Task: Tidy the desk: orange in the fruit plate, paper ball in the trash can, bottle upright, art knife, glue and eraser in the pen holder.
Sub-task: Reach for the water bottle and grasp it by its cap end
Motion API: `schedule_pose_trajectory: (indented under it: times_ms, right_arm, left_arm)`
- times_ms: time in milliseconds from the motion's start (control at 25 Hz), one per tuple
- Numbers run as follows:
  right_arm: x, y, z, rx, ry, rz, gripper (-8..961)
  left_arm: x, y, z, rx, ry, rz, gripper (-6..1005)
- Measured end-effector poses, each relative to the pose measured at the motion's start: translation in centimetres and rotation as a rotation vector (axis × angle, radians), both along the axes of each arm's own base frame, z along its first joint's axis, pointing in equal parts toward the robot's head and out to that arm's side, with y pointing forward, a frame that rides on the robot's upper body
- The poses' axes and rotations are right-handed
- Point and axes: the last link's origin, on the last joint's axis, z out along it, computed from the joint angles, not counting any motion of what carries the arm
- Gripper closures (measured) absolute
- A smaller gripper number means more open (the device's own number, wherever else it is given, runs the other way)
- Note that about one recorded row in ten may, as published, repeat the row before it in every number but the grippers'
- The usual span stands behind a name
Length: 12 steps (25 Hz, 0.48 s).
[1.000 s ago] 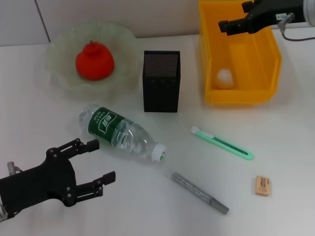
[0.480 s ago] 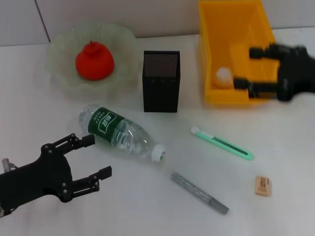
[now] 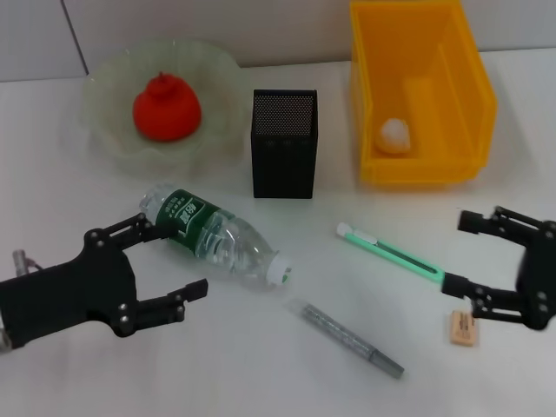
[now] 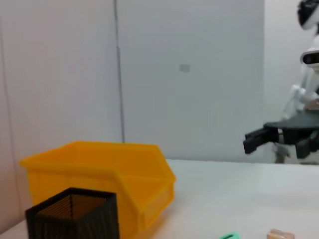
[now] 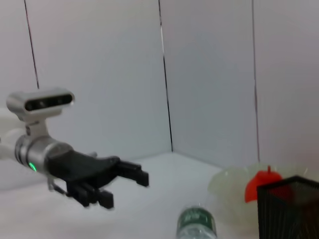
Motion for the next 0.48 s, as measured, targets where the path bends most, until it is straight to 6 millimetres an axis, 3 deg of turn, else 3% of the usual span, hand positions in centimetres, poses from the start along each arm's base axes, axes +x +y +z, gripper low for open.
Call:
schedule_pose_trajectory:
  times_ms: [200, 320, 440, 480]
  right_arm:
    - [1.5, -2.4, 0.2, 0.069, 0.097, -0.030, 113]
    - [2.3, -3.4, 0.0, 0.071, 0.095, -0.068, 113]
    - [2.9, -4.2, -0.5, 0.048, 0.078, -0.098, 113]
    - [3.0, -4.4, -0.6, 0.040, 0.073, -0.105, 113]
  left_arm:
    - [1.7, 1.4, -0.4, -0.047, 0.084, -0.080, 191]
    - [3.8, 3.0, -0.5, -0.075, 0.199, -0.182, 191]
    - [4.2, 3.2, -0.4, -0.077, 0.213, -0.197, 191]
    - [5.3, 3.9, -0.3, -0.081, 0.262, -0.245, 191]
